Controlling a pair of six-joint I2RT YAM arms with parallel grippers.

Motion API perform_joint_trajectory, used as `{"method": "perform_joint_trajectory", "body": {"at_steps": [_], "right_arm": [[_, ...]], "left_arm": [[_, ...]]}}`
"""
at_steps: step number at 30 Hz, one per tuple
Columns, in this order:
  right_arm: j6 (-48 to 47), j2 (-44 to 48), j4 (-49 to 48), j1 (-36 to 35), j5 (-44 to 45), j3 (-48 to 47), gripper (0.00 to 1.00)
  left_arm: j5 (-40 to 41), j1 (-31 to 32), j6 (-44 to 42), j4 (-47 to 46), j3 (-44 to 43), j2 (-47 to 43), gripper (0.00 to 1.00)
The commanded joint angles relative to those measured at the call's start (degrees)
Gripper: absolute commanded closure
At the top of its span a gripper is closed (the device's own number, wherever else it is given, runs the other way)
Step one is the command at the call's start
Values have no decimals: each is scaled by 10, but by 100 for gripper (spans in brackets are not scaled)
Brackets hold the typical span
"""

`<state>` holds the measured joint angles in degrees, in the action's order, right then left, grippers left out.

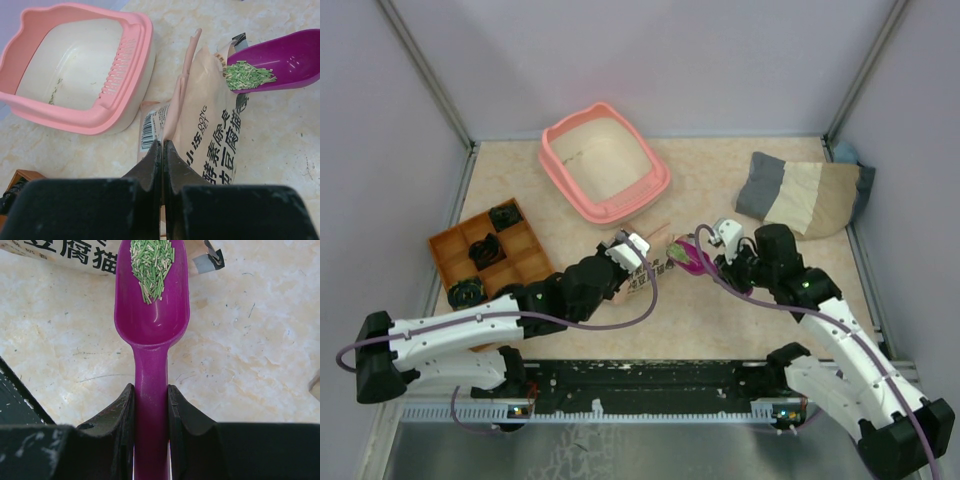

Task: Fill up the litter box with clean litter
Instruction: 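Scoop the cat litter from the cat litter bag.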

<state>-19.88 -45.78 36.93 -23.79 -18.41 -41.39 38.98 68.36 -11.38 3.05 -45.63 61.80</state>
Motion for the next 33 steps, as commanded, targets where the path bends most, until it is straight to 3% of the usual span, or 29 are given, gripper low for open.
{"method": "perform_joint_trajectory", "body": {"at_steps": [1, 33], "right_arm": [[-5, 21, -8, 5, -9, -21, 100], [-25, 46, -5, 18, -5, -8, 100]], "left_arm": [[46, -11, -12, -56, -47, -9, 100], [50, -22, 17, -55, -41, -25, 100]]}}
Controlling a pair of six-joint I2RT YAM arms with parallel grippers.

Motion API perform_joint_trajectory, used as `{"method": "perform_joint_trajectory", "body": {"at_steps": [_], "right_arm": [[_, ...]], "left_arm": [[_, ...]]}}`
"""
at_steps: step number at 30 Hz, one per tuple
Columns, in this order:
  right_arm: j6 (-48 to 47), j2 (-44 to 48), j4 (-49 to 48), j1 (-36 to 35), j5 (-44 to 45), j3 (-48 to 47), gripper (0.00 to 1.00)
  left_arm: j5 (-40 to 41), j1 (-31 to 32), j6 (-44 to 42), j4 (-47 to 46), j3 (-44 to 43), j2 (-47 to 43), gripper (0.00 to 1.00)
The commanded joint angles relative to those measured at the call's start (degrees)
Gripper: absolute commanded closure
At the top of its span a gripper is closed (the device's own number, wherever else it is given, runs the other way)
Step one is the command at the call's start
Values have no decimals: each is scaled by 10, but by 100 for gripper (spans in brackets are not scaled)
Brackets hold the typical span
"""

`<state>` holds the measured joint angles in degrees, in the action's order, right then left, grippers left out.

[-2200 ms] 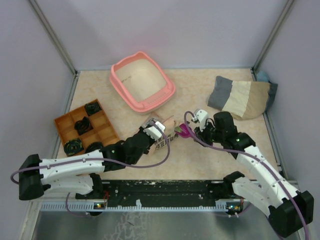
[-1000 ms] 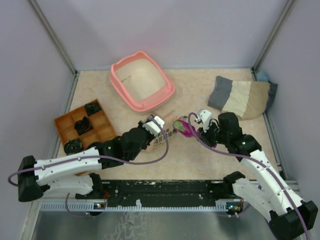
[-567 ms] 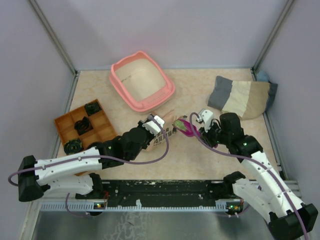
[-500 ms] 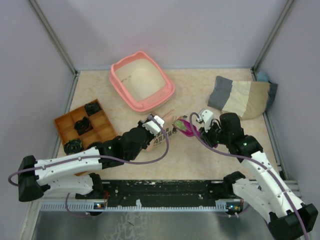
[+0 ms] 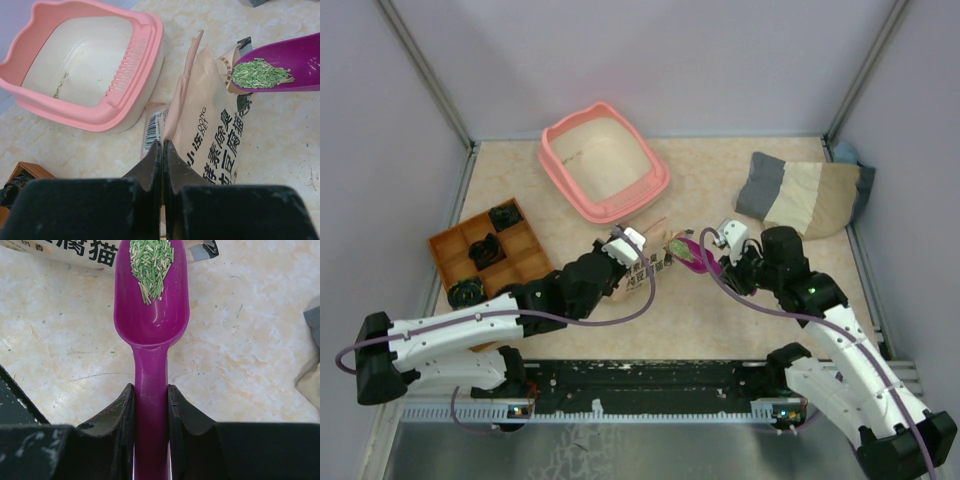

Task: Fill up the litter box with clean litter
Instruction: 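Scoop the cat litter from the cat litter bag, then pour the cat litter into the litter box.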

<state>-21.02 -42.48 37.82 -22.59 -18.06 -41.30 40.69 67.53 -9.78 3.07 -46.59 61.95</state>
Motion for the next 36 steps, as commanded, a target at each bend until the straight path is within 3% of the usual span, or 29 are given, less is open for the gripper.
{"method": "perform_joint_trajectory", "body": {"at_steps": [1, 19, 36], "right_arm": [[-15, 13, -13, 5, -11, -8, 100], [-12, 36, -24, 6, 7, 2, 100], [14, 49, -61, 47, -53, -4, 100]], "left_arm": [[32, -13, 1, -55, -33, -27, 100], [31, -20, 13, -51, -43, -19, 100], [30, -25, 35, -44, -38, -28, 100]]}}
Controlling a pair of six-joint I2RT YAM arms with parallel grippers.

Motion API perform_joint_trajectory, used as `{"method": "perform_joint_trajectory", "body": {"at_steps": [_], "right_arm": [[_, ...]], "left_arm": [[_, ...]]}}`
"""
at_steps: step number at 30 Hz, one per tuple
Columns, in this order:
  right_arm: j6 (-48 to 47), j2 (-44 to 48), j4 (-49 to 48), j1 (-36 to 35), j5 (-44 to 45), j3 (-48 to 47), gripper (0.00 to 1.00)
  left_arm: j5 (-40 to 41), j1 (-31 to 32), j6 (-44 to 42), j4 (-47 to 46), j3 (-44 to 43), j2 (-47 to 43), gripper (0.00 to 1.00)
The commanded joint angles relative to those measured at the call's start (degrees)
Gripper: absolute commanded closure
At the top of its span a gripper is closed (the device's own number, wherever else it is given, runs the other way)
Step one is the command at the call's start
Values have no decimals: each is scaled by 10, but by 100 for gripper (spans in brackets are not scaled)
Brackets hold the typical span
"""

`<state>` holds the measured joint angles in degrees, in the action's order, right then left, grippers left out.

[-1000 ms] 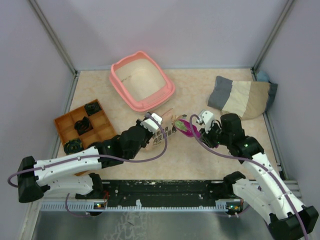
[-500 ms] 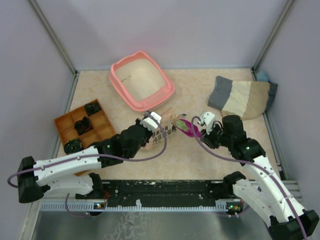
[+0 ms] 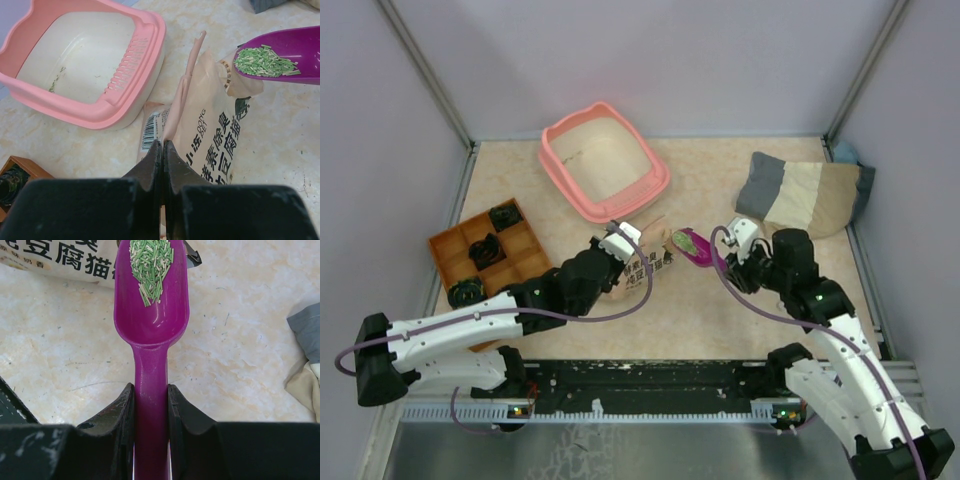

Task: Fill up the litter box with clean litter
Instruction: Pour the cat litter into the litter box.

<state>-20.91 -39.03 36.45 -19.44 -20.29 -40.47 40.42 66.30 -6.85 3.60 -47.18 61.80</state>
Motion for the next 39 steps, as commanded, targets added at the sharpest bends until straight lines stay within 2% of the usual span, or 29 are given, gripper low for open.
{"method": "perform_joint_trajectory", "body": {"at_steps": [1, 11, 20, 26, 32, 35, 39], "right_arm": [[14, 15, -49, 19, -34, -14, 100], [47, 24, -93, 39, -63, -18, 100], [69, -14, -110, 39, -17, -74, 100], [66, -44, -108, 40, -11, -111, 100], [55, -67, -113, 40, 4, -116, 100], [52, -85, -107, 39, 3, -127, 100], [48, -96, -104, 39, 13, -118, 100]], "left_arm": [[33, -13, 8, -50, -31, -28, 100], [31, -14, 13, -47, -25, -39, 100], [12, -14, 39, -38, -4, -62, 100], [-51, -14, 40, -48, 15, -74, 100], [-171, -13, 25, -58, 24, -79, 100], [-204, -13, 30, -57, 29, -71, 100], [-238, -13, 36, -61, 43, -57, 96]]}}
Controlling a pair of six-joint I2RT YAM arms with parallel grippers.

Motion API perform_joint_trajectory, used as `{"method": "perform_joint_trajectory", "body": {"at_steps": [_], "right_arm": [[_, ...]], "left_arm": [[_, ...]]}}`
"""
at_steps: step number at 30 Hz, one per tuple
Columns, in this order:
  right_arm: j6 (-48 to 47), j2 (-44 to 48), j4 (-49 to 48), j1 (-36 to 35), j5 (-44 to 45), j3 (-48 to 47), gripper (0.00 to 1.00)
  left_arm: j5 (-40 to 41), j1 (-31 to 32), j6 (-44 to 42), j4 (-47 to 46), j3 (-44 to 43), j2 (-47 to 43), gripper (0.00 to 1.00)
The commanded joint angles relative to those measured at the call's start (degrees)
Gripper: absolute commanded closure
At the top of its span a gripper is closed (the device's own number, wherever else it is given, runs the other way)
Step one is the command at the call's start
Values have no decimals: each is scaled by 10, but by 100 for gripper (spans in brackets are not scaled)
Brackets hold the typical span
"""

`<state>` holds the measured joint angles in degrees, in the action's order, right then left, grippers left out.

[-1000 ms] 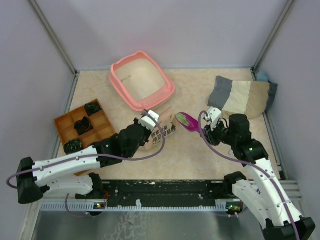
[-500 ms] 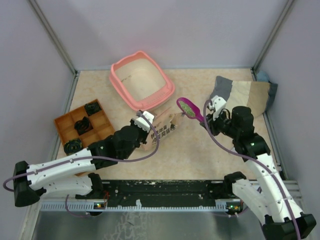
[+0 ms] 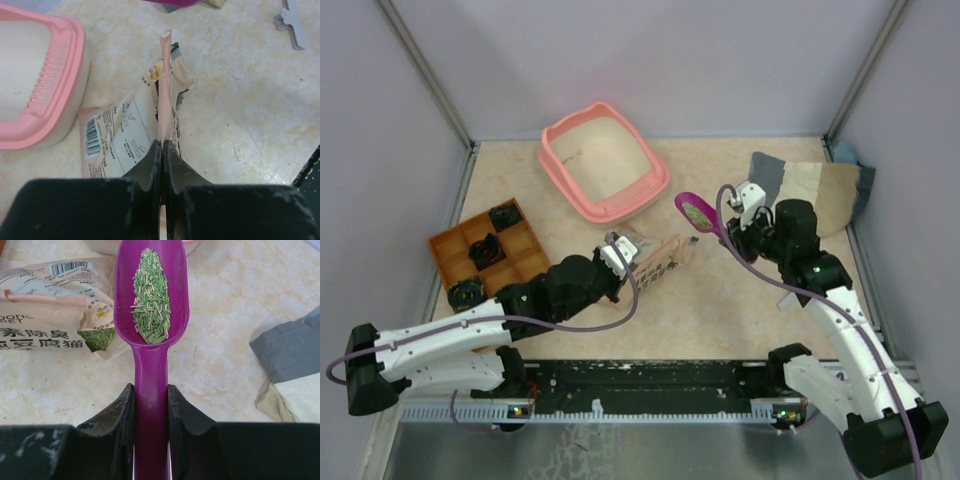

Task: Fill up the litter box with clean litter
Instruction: Pour the cat litter into the litter box.

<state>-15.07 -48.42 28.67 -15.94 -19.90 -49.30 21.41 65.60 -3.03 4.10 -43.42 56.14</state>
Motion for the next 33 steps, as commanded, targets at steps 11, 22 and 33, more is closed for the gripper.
{"method": "perform_joint_trajectory", "body": {"at_steps": [11, 22, 33], "right_arm": [[-14, -40, -36, 4, -1, -38, 100], [-37, -152, -40, -57, 60, -131, 100], [-108, -335, -24, -115, 153, -279, 100]], "left_arm": [[-49, -6, 29, -27, -10, -19, 54], [0, -6, 46, 32, 5, -111, 0], [7, -6, 62, 150, 2, -209, 0]]}}
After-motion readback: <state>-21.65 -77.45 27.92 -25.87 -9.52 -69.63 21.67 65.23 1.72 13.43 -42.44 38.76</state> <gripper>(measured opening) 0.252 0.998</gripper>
